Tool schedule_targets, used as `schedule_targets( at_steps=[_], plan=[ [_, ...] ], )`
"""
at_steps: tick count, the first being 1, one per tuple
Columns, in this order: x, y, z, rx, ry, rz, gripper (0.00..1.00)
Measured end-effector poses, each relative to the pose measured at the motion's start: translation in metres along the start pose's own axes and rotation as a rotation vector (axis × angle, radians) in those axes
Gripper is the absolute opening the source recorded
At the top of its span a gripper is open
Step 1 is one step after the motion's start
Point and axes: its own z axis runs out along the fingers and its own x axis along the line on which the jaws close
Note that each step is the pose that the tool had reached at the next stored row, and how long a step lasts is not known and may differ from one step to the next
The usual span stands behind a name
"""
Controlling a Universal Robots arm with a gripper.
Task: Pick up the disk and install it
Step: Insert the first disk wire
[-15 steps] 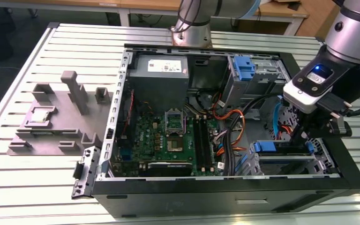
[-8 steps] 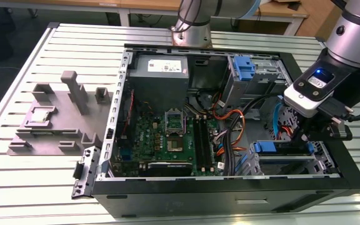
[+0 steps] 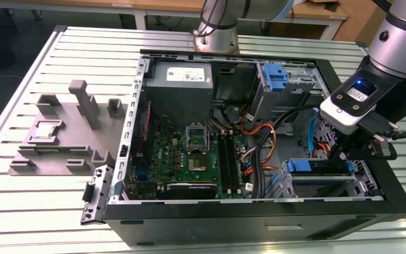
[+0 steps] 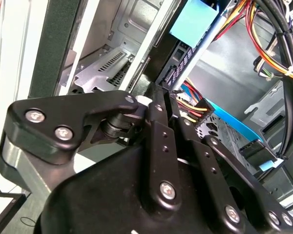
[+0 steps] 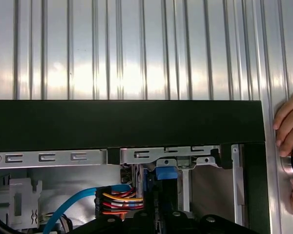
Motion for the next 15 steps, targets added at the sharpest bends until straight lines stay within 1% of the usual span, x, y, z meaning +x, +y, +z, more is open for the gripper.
schedule_targets(
  at_steps=[6,8,9,13,15],
  plan=[
    [0.0000,0.0000,0.0000,0.0002,0.0024,0.000,0.16],
    [-0.0002,0.0001,-0.0012,0.0001,0.0023,0.000,0.17],
    [-0.0005,0.0001,-0.0028,0.0001,0.0024,0.000,0.24],
    [-0.0022,0.0008,-0.0142,0.0005,0.0064,0.000,0.24],
    [-0.0029,0.0010,-0.0184,0.0006,0.0083,0.000,0.24]
  ],
)
